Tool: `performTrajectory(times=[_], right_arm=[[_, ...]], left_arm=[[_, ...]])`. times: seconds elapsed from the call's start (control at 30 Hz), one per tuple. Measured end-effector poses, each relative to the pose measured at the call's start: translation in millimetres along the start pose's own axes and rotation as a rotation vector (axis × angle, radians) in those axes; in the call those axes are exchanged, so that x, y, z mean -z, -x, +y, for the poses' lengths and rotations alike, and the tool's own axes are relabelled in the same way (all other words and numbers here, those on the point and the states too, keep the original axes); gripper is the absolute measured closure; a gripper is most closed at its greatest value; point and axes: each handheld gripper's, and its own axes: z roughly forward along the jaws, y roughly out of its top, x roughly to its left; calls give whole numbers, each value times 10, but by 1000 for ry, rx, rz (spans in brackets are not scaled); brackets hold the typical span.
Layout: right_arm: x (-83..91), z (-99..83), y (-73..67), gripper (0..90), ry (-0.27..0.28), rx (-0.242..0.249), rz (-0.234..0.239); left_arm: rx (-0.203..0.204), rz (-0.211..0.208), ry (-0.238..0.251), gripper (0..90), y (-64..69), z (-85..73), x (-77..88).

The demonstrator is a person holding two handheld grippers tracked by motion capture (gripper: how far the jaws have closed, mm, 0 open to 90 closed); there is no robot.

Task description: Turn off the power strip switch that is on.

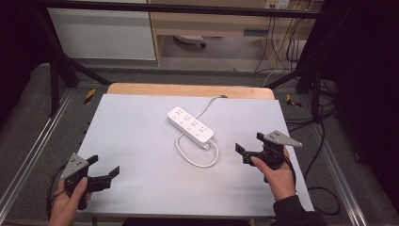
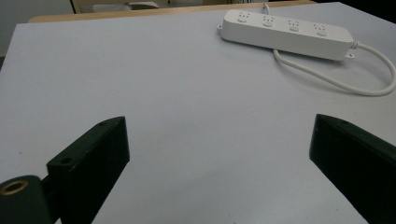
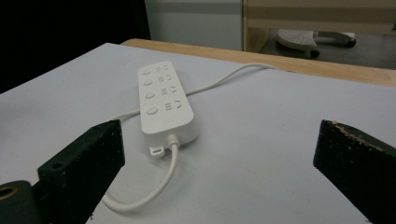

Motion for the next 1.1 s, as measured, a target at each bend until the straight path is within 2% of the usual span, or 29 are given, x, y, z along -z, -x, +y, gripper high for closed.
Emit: performTrajectory(times=[0.2,0.23,0.4,0.6,0.7,0.77,0.83,0.87,0.97,1.1], right_arm=[[-116,137,-86,36,5,18,16],[-173,193,-123,43,1,22,31],[-321,315,-206,58,-9,50,32],[-480,428,-252,73,-18,58,44],[-553,476,-255,95,-22,44,56],[-600,501,-258,140,-24,42,57],[-623,513,-258,147,-25,43,54],[-666,533,-254,212,-22,47,48],[-706,549,-251,263,-15,40,39],[-848,569,-222,410,-24,54,33]], left_arm=[[-2,-1,-3,46,2,-2,-6],[-1,-1,-3,46,1,-2,-6],[-1,-1,-5,46,0,-4,-7],[-3,1,-6,46,-5,-6,-11],[-3,0,-8,47,-4,-8,-14],[-4,0,-10,47,-5,-9,-16],[-3,0,-11,47,-6,-9,-17],[-3,0,-10,47,-7,-9,-17],[-3,0,-10,47,-8,-9,-17],[-2,-1,-9,47,-11,-9,-15]])
